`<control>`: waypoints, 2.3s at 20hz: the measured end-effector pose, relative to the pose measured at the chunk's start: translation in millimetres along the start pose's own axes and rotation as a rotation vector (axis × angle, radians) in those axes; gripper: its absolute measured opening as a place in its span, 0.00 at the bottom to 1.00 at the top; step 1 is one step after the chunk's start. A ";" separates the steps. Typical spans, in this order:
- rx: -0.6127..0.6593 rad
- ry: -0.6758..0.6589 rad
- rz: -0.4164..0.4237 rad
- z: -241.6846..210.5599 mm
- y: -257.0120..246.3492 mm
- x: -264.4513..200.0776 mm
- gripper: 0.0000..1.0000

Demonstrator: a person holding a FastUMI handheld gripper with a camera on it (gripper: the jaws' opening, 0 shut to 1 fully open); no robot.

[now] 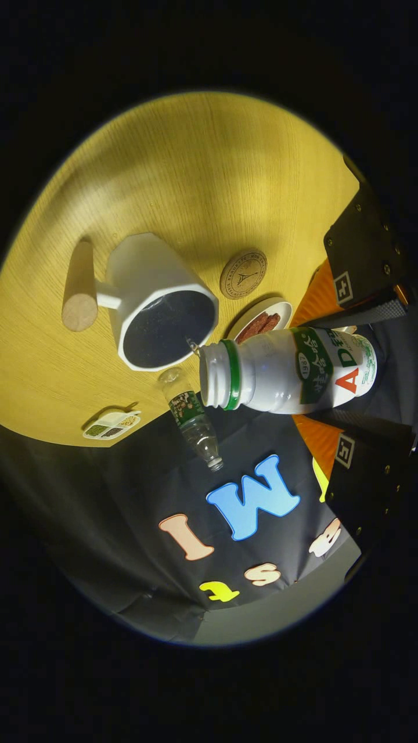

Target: Take the bottle from table, then pour the juice into the cup, finally place the bottle on the coaster

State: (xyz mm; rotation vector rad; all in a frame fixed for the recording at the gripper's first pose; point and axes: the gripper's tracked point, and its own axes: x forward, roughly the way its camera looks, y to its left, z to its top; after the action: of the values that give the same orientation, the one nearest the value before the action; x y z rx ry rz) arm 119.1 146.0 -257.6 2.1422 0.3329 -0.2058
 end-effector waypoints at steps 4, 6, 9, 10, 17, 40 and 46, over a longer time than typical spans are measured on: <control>0.014 0.004 -0.002 -1.8 -0.4 1.0 0.66; 0.033 -0.005 -0.005 1.9 -0.9 0.9 0.66; 0.044 -0.008 -0.011 2.4 -1.4 -0.4 0.66; 0.044 -0.008 -0.014 2.5 -1.5 -0.1 0.65; 0.047 -0.005 -0.023 3.7 2.2 1.9 0.66; 0.056 0.007 -0.042 -0.8 -0.7 7.6 0.66; 0.049 -0.006 -0.036 5.2 2.8 3.8 0.66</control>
State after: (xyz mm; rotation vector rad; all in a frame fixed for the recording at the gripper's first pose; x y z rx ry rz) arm 123.5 140.8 -259.3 2.1846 0.3670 -0.2436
